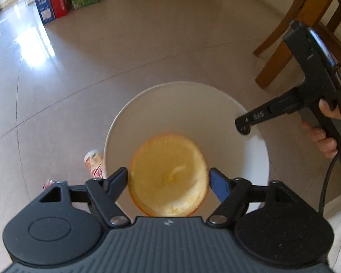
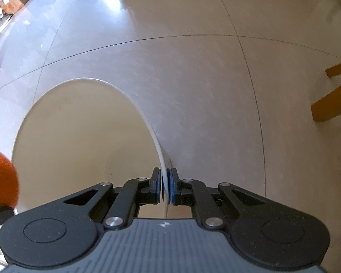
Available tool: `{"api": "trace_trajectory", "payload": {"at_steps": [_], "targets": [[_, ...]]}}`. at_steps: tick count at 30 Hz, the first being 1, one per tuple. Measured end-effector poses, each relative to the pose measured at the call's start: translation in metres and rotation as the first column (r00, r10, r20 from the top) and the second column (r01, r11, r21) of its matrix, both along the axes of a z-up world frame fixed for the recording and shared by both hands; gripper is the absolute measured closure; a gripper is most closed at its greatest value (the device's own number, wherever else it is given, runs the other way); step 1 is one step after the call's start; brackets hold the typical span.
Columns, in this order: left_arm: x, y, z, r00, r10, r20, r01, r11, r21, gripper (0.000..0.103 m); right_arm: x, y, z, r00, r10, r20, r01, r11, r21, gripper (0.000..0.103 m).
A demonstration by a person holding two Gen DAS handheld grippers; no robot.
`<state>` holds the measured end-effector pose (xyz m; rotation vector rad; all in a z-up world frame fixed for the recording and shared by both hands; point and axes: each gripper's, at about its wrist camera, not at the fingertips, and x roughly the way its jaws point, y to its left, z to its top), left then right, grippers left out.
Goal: Collect trash
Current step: 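Carry the orange peel over the bin and open the left tool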
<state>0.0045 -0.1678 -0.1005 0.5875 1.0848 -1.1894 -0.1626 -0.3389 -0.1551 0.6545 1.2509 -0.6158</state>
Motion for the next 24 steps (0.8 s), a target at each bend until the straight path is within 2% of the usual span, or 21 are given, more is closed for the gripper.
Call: {"api": "trace_trajectory", "payload": {"at_steps": [1, 10, 18, 24], "targets": [[-0.001, -0.001, 0.000, 1.000, 0.003, 0.003, -0.003, 1.000, -0.011, 0.016, 0.001, 0.000, -0.001, 1.000, 0.003, -0.008, -0.003, 1.000, -0.007, 0.093], [-0.002, 0.009, 0.003, 0.999, 0.037, 0.017, -0.037, 0.999, -0.037, 0.014, -0.002, -0.006, -0.001, 1.000, -0.019, 0.002, 0.019, 1.000, 0.009, 0.094], [0.013, 0.039, -0.006, 0.991, 0.134, 0.016, -0.134, 0.991, -0.023, 0.011, 0.008, -0.002, -0.011, 0.999, 0.005, -0.050, -0.006, 1.000, -0.015, 0.094], [0.030, 0.080, -0.018, 0.969, 0.246, 0.014, -0.246, 0.969, 0.005, 0.010, 0.012, 0.000, -0.009, 0.999, -0.003, -0.054, 0.000, 0.999, -0.051, 0.094]]}}
